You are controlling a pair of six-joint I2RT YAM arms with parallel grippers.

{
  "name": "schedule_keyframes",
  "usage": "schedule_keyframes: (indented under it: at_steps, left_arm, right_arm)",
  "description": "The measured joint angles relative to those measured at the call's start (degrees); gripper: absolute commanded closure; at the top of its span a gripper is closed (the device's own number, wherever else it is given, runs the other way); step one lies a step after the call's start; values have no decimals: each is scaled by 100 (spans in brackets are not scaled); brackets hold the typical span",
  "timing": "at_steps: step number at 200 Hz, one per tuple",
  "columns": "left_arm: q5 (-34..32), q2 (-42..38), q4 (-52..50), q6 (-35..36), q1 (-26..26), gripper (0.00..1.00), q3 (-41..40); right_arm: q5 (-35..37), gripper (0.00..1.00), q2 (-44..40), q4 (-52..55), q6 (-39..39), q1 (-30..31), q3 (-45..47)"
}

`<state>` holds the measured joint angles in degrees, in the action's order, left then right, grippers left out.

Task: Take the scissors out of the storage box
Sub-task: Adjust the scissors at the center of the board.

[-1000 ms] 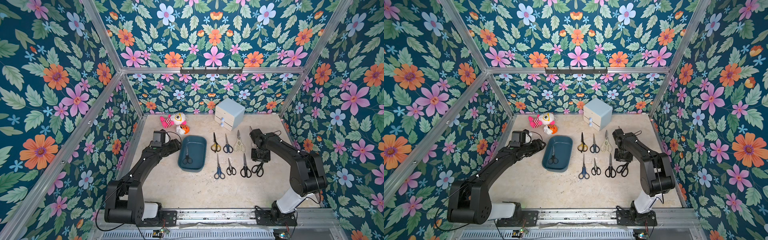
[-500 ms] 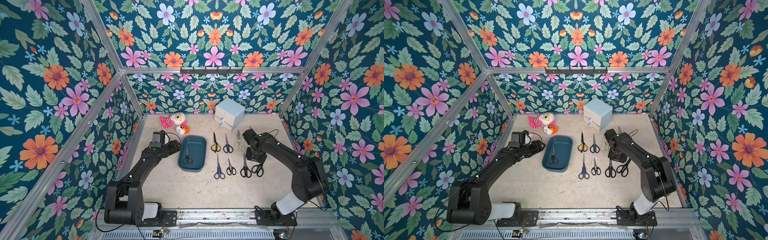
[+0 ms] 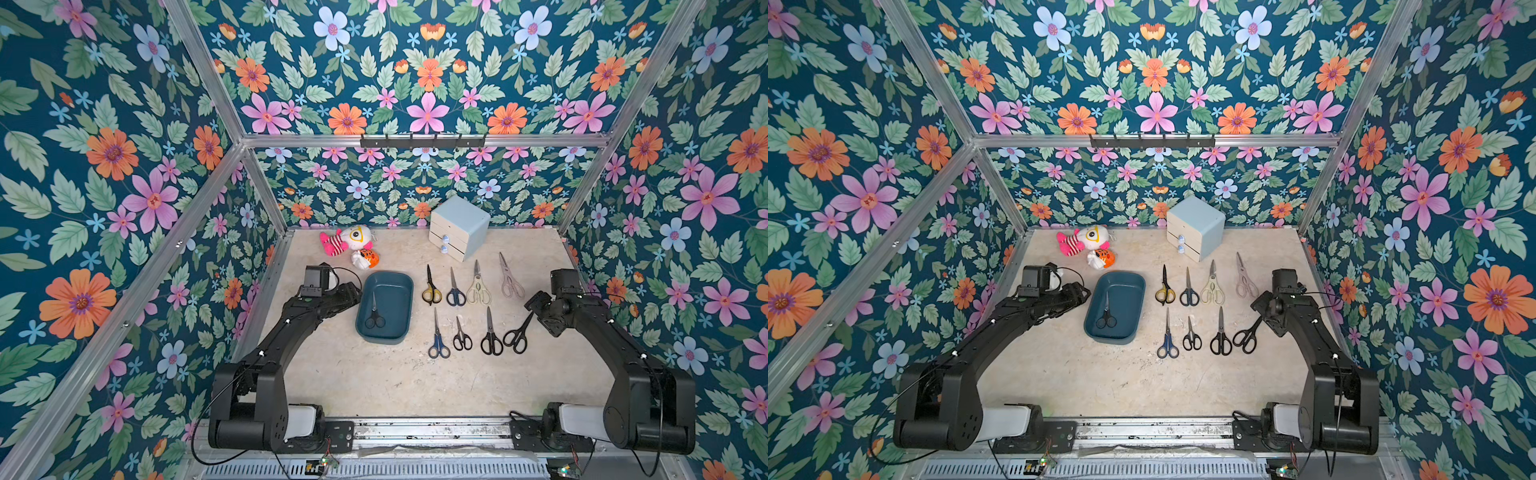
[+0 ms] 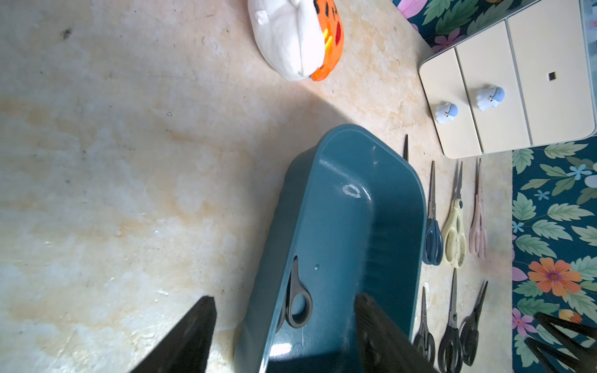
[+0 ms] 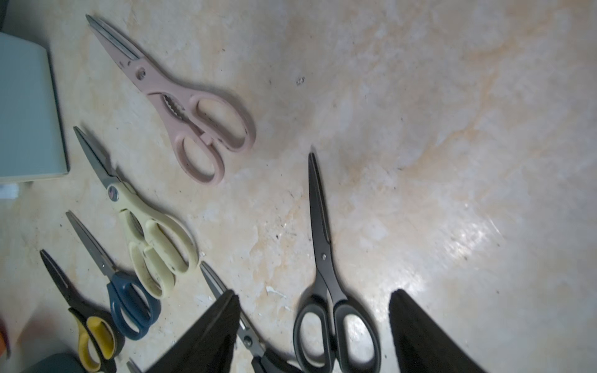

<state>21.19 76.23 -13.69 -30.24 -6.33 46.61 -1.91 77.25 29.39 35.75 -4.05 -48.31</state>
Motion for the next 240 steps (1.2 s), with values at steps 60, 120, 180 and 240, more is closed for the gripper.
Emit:
schedule_keyframes:
  at_steps: [60,120,180,240]
  left_arm:
    - [103,-389,-2,-105,363,27,-236]
    - [129,-664,-7,-136,535,27,-352]
    - [103,-758,-7,-249,568,27,-380]
    - [-4,-776,-15,-262,584,27,-468]
  right_arm:
    - [-514,23,938,-592,-540,-160,-87]
    - [-914,24,1480,-970,-741,-164,-83]
    - [-1314,27,1764,-1401,-841,-162,-219]
    - [-1447,29,2015,-1423,-859,2,-555]
